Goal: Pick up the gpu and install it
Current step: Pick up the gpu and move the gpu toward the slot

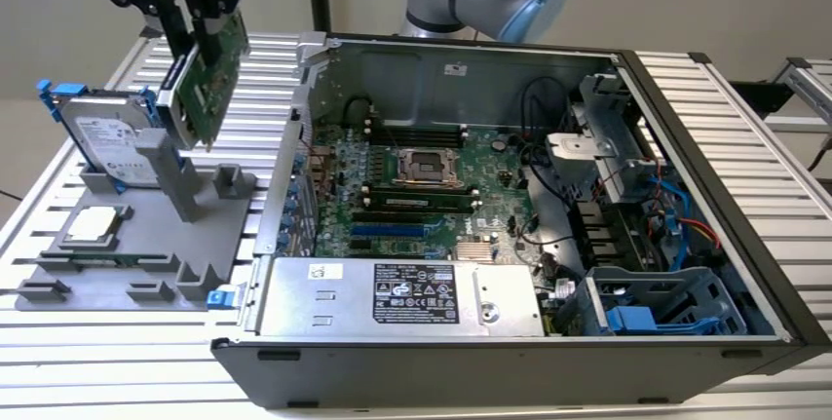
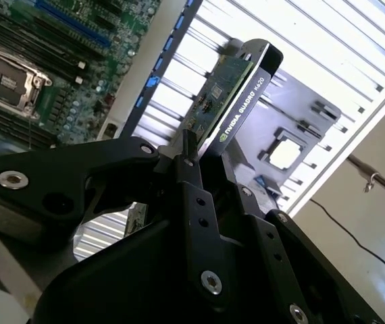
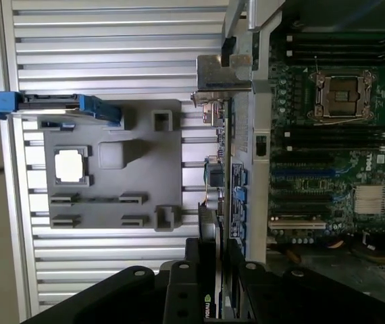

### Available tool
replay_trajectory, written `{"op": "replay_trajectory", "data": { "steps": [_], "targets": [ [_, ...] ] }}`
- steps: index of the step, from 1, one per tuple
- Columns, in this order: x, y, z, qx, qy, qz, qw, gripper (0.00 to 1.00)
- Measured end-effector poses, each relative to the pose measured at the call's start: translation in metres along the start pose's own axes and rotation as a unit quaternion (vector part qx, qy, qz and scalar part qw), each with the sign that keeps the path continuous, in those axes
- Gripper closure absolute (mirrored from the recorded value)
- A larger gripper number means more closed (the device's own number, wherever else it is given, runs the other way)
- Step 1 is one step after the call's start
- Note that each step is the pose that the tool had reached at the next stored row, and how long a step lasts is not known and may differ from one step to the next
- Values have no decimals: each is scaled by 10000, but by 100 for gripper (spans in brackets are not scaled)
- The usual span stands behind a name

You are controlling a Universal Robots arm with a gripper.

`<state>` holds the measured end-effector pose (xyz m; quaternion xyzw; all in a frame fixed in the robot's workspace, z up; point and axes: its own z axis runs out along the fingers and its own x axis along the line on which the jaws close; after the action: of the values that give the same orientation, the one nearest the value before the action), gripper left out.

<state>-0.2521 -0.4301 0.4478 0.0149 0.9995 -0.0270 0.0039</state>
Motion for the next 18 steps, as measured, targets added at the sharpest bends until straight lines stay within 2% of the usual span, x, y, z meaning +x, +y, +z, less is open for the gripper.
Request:
{"op": "replay_trajectory", "data": {
  "steps": [18],
  "targets": [
    [-297, 9, 2, 0, 0, 0, 10000, 100]
  ]
}}
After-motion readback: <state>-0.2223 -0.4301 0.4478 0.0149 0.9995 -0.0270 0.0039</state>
